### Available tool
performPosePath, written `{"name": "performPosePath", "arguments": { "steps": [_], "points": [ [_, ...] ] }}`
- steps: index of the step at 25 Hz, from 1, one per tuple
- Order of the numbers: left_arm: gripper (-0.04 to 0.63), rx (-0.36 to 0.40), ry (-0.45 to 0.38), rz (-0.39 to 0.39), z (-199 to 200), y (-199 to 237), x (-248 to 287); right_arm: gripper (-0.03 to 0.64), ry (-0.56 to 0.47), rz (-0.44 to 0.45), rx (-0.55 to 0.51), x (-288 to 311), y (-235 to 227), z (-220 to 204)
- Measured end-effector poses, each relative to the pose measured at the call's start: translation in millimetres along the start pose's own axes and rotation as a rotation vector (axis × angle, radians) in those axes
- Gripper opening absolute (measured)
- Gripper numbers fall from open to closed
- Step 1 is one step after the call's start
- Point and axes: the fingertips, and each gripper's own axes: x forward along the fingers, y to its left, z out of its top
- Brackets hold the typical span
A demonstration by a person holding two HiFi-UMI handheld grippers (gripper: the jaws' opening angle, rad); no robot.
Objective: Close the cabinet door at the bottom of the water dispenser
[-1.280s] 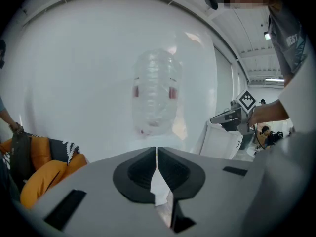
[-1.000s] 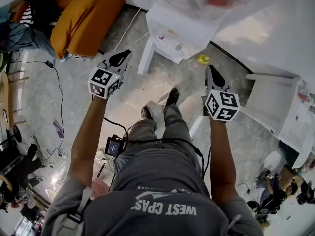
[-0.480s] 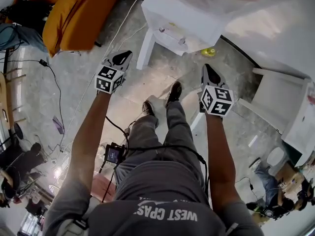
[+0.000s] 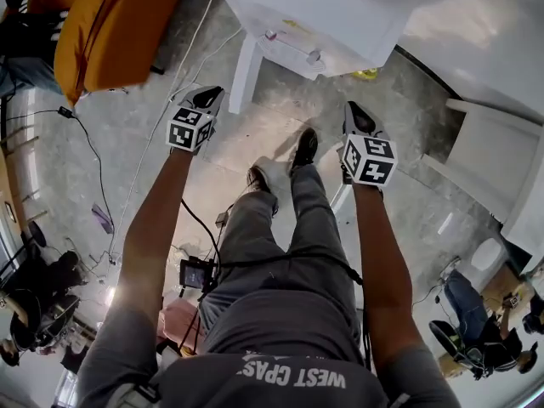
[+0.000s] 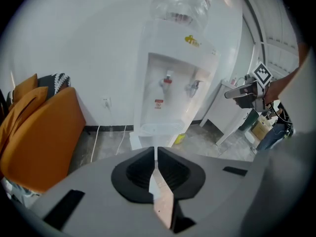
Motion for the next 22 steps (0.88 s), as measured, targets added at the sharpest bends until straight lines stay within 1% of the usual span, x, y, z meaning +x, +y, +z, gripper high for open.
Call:
{"name": "performPosePath", "arguments": {
  "steps": [3, 8, 11, 12, 13, 14, 17, 20, 22],
  "points": [
    [0.023, -0.041, 0.018, 0.005, -20.1, 10.1, 21.2, 0.032, 0.014, -0.006, 0.011, 19.6, -6.6, -15.8],
    [0.023, -0.079, 0.058, 0.007, -51.6, 19.7, 53.5, 0.034, 0.049, -0.013, 0.036, 46.2, -17.8, -46.8],
    [0.025, -0.116, 0.082, 0.002, -69.0, 23.8, 69.8, 0.035, 0.076, -0.009, 0.042, 59.7, -21.4, -64.8],
    [0.025, -0.121, 0.091, 0.003, -75.4, 25.3, 74.6, 0.042, 0.086, -0.007, 0.044, 63.9, -21.7, -71.0],
    [0.026, -0.121, 0.102, 0.006, -81.7, 26.7, 79.3, 0.066, 0.096, -0.005, 0.045, 67.8, -22.2, -77.1],
    [0.028, -0.118, 0.112, 0.010, -87.7, 27.8, 84.1, 0.071, 0.105, -0.004, 0.046, 71.4, -23.0, -82.9],
    [0.063, -0.098, 0.139, 0.024, -101.1, 31.0, 98.8, 0.072, 0.123, -0.006, 0.043, 79.3, -27.9, -96.7],
    [0.064, -0.095, 0.154, 0.058, -110.1, 40.7, 111.2, 0.072, 0.132, -0.011, 0.035, 86.4, -33.2, -106.4],
    [0.064, -0.115, 0.163, 0.073, -117.8, 46.6, 117.8, 0.072, 0.138, -0.012, 0.029, 89.7, -35.2, -113.4]
  ]
}}
